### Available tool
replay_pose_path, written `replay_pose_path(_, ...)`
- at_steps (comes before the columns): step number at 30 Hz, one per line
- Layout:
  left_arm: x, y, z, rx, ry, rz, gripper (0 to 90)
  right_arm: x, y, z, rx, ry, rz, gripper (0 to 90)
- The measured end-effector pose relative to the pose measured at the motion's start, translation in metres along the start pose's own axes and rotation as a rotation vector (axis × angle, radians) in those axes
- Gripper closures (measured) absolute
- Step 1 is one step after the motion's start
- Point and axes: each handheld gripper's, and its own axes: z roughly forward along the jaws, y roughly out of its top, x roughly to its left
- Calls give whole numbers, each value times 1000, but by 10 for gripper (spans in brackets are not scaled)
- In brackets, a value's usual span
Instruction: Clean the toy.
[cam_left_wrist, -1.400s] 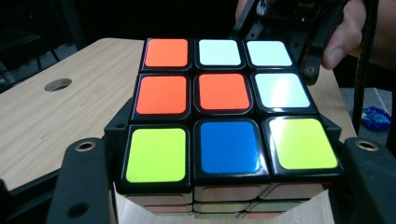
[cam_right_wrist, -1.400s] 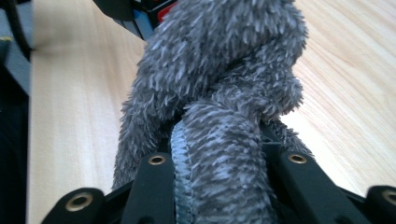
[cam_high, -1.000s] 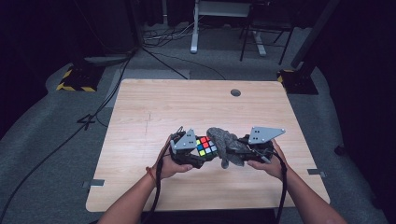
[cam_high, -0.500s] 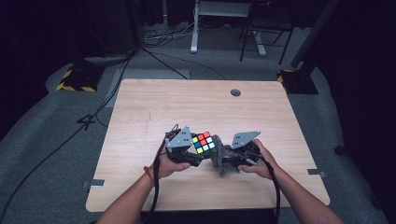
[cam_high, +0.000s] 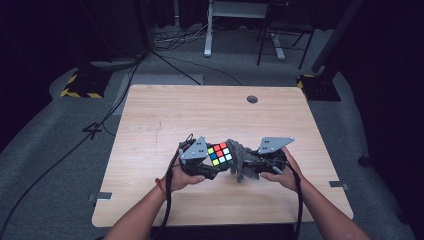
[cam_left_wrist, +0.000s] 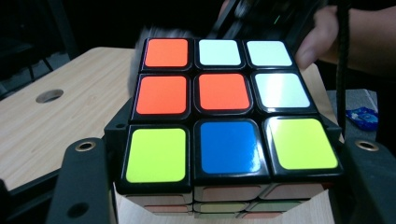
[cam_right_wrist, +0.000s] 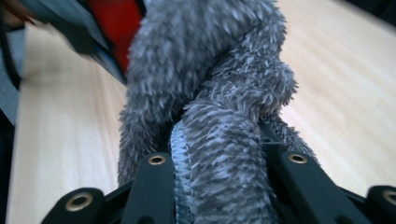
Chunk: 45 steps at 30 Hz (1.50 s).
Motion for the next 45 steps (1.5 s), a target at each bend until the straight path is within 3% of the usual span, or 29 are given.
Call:
replay_pose_path(4, -1, 1, -1, -25, -17, -5, 338, -4, -9, 18, 80, 53, 30, 688)
replay_pose_path(6, 0, 0, 0, -42, -26, -14, 338, -3, -10, 24, 109, 69, 21, 686)
replay_pose_path(8, 1, -1, 1, -41, -38, -24, 337, 0, -10, 24, 81, 115, 14, 685)
replay_pose_path(10, 2, -3, 2, -28, -39, -16, 337, 1, -7, 21, 51, 129, 5, 685)
replay_pose_path(13, 5, -7, 3, -27, -43, -45, 337, 0, -6, 11, -14, 154, 12, 684)
replay_pose_path(22, 7, -15, 10, -10, -68, -74, 333, -5, -7, -5, -95, 161, 20, 683)
replay_pose_path(24, 8, -17, 11, -6, -84, -91, 318, -4, -6, -9, -145, 161, 26, 685)
replay_pose_path(30, 7, -13, 11, 8, -71, -60, 319, -3, -3, -14, -159, 143, 5, 687)
replay_pose_path(33, 6, -14, 12, 41, -75, -47, 328, -4, -1, -19, -190, 152, 11, 687)
replay_pose_path(36, 4, -14, 15, 71, -73, -29, 332, -2, 0, -19, -180, 152, 1, 687)
replay_pose_path(45, 4, -12, 12, 42, -76, -30, 334, 2, 4, -26, -213, 122, -29, 687)
